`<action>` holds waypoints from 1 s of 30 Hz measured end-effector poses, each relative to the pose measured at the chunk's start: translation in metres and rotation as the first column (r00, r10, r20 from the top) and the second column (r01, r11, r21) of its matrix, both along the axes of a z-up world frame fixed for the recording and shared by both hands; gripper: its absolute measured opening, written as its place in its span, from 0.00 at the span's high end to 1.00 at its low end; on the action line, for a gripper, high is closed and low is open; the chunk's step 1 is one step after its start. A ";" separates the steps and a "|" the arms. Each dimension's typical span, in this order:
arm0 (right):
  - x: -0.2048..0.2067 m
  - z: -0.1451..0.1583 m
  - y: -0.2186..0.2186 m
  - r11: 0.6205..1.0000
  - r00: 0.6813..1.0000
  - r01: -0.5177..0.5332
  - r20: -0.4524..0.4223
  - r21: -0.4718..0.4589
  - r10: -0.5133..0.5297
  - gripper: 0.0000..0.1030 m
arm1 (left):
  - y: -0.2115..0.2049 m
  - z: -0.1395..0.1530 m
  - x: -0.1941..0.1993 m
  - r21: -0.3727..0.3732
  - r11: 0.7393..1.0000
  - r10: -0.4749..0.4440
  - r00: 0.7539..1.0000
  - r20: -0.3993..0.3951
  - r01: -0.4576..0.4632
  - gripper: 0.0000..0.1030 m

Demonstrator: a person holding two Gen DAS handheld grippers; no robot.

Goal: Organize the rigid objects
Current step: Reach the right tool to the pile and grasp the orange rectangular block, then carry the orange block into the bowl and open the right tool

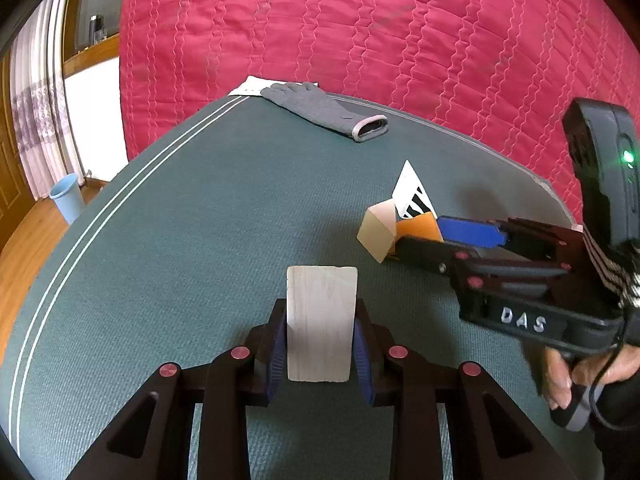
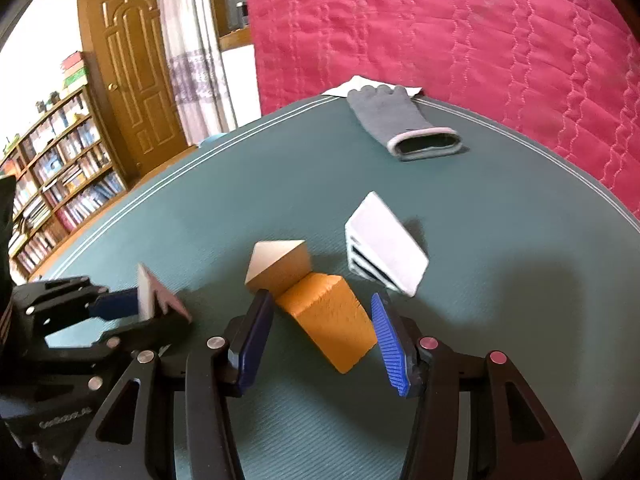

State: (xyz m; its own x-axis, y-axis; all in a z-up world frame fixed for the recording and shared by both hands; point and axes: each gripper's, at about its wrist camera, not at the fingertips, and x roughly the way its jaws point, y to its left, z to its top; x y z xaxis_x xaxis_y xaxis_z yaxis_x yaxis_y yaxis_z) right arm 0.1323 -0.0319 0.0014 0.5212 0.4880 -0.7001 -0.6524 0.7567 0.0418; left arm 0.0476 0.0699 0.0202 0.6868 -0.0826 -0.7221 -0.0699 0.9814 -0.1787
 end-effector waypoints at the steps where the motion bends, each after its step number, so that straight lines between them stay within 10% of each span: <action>1: -0.003 0.000 0.001 1.000 1.000 -0.013 -0.009 0.003 0.013 0.49 | 0.000 0.000 0.000 0.000 1.000 0.000 1.000 0.000 0.000 0.69; 30: -0.031 -0.004 -0.038 0.984 0.985 0.166 -0.049 0.069 -0.163 0.69 | 0.001 0.001 0.000 0.005 1.000 0.001 1.000 0.001 -0.001 0.69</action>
State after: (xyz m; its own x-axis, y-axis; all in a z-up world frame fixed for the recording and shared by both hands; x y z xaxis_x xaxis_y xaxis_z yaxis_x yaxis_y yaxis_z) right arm 0.1012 -0.0695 -0.0027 0.5683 0.4485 -0.6898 -0.5160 0.8473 0.1257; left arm 0.0478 0.0706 0.0208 0.6880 -0.0781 -0.7215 -0.0709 0.9822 -0.1739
